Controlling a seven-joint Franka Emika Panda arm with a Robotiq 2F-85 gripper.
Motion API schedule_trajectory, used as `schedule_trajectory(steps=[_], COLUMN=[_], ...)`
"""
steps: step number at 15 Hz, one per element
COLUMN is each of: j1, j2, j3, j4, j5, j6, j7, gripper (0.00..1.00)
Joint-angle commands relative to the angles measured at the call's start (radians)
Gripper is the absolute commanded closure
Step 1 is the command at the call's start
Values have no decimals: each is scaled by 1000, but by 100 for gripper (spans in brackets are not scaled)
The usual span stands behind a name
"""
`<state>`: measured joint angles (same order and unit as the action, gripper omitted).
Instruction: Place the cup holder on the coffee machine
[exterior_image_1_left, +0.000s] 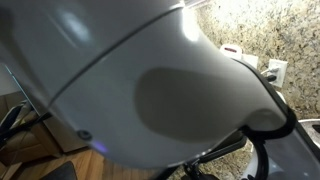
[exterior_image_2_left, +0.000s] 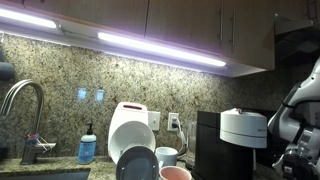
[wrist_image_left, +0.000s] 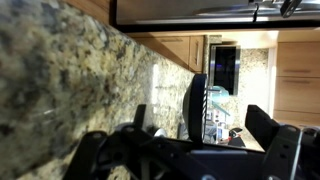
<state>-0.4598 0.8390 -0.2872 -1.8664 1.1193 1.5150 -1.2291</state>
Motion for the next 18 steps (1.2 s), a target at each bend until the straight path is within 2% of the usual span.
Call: schedule_trajectory(steps=[1,5,9,12,18], j1=[12,14,20,17,15], j2=[-32,-30,-51,-78,-153], j3=[-10,-4,-6,3,44], j4=[-7,-1,-23,-50,-156], j5=[-85,-183,-353,-467,-616], j6=[11,7,9,33,118], j7=[8,30,11,1,-24], gripper=[0,0,0,0,0])
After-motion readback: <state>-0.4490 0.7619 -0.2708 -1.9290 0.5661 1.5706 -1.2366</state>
